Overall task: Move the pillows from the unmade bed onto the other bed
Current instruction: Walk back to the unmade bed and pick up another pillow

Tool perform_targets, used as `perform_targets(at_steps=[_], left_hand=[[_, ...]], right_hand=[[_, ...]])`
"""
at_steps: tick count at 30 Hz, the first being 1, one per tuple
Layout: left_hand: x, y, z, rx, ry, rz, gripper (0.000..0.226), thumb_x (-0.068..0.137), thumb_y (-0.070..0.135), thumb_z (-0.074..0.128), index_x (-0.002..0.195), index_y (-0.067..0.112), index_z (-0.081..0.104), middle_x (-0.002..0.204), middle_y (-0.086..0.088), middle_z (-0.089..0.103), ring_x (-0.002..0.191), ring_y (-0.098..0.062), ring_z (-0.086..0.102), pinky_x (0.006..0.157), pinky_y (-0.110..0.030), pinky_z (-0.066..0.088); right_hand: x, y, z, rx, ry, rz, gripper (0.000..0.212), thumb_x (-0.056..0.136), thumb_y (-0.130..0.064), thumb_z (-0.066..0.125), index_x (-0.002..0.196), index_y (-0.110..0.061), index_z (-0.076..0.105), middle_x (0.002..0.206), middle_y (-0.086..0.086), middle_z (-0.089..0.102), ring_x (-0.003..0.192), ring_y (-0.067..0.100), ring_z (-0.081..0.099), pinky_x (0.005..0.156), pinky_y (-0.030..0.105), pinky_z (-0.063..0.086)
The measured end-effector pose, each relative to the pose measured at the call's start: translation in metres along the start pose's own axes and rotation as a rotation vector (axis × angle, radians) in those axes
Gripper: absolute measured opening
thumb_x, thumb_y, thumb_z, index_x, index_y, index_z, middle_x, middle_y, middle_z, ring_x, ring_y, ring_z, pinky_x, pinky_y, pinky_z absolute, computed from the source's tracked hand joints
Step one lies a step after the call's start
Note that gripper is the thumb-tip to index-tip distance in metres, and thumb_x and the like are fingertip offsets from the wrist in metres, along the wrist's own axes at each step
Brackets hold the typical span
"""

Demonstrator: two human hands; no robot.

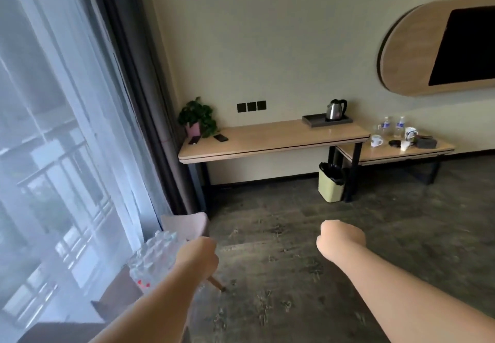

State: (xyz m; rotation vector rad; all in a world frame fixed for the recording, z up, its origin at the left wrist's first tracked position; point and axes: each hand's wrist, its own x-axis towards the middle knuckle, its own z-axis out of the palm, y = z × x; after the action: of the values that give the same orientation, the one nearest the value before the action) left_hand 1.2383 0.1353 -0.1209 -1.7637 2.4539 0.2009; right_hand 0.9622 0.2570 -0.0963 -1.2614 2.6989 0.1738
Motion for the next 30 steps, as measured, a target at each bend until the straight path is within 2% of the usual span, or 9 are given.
perform_targets(at_steps=[5,8,10,18,21,24,27,30], left_hand=[[0.123,0.069,-0.06,0.146,0.032,0.075,0.021,0.094,0.031,0.053,0.103,0.019,0.068,0.108,-0.001,0.069,0.101,-0.025,0.067,0.073,-0.031,0.048],[0.19,0.115,-0.084,0.118,0.074,0.149,0.015,0.093,0.028,0.05,0.083,0.023,0.062,0.095,0.002,0.066,0.094,-0.026,0.067,0.067,-0.03,0.048],[0.232,0.146,-0.089,0.084,0.066,0.186,0.015,0.09,0.025,0.05,0.076,0.021,0.055,0.087,0.002,0.064,0.089,-0.026,0.066,0.066,-0.029,0.048],[0.405,0.286,-0.05,0.097,-0.065,0.333,0.012,0.089,0.023,0.053,0.09,0.023,0.065,0.09,0.004,0.066,0.089,-0.023,0.067,0.068,-0.029,0.05],[0.483,0.363,-0.045,0.176,-0.076,0.482,0.014,0.091,0.018,0.055,0.098,0.019,0.067,0.097,0.003,0.067,0.087,-0.022,0.066,0.068,-0.031,0.05],[0.553,0.456,-0.047,0.252,-0.08,0.633,0.014,0.093,0.018,0.053,0.1,0.019,0.066,0.094,0.005,0.062,0.089,-0.021,0.066,0.068,-0.031,0.051],[0.594,0.558,-0.054,0.268,-0.061,0.788,0.013,0.093,0.018,0.05,0.092,0.02,0.063,0.085,0.005,0.061,0.083,-0.02,0.066,0.061,-0.029,0.048],[0.613,0.665,-0.063,0.28,-0.021,0.946,0.02,0.094,0.026,0.049,0.102,0.021,0.067,0.099,0.0,0.068,0.093,-0.022,0.067,0.072,-0.031,0.052]], right_hand=[[0.129,0.021,-0.027,0.1,0.019,0.032,0.014,0.09,-0.014,0.049,0.086,-0.021,0.06,0.079,-0.003,0.056,0.08,0.024,0.058,0.067,0.027,0.042],[0.194,0.043,-0.046,0.142,0.043,0.058,0.015,0.094,-0.019,0.049,0.094,-0.022,0.064,0.089,-0.001,0.062,0.088,0.025,0.063,0.069,0.028,0.042],[0.234,0.059,-0.058,0.143,0.057,0.086,0.014,0.096,-0.021,0.049,0.093,-0.022,0.062,0.092,0.0,0.062,0.086,0.025,0.061,0.068,0.03,0.042],[0.379,0.14,-0.074,0.096,0.019,0.276,0.017,0.095,-0.02,0.044,0.085,-0.022,0.057,0.078,-0.003,0.056,0.079,0.024,0.061,0.066,0.028,0.044],[0.43,0.189,-0.077,0.082,0.006,0.397,0.019,0.093,-0.018,0.046,0.078,-0.022,0.055,0.076,-0.003,0.056,0.078,0.024,0.062,0.066,0.028,0.046],[0.473,0.245,-0.09,0.113,0.001,0.541,0.026,0.096,-0.02,0.044,0.07,-0.023,0.047,0.074,-0.004,0.053,0.078,0.024,0.06,0.068,0.029,0.048],[0.5,0.304,-0.106,0.171,0.001,0.68,0.027,0.096,-0.02,0.045,0.07,-0.022,0.051,0.076,-0.002,0.057,0.077,0.025,0.061,0.07,0.031,0.049],[0.517,0.363,-0.108,0.219,0.025,0.811,0.025,0.097,-0.018,0.045,0.076,-0.021,0.059,0.079,-0.002,0.062,0.082,0.025,0.065,0.072,0.033,0.051]])
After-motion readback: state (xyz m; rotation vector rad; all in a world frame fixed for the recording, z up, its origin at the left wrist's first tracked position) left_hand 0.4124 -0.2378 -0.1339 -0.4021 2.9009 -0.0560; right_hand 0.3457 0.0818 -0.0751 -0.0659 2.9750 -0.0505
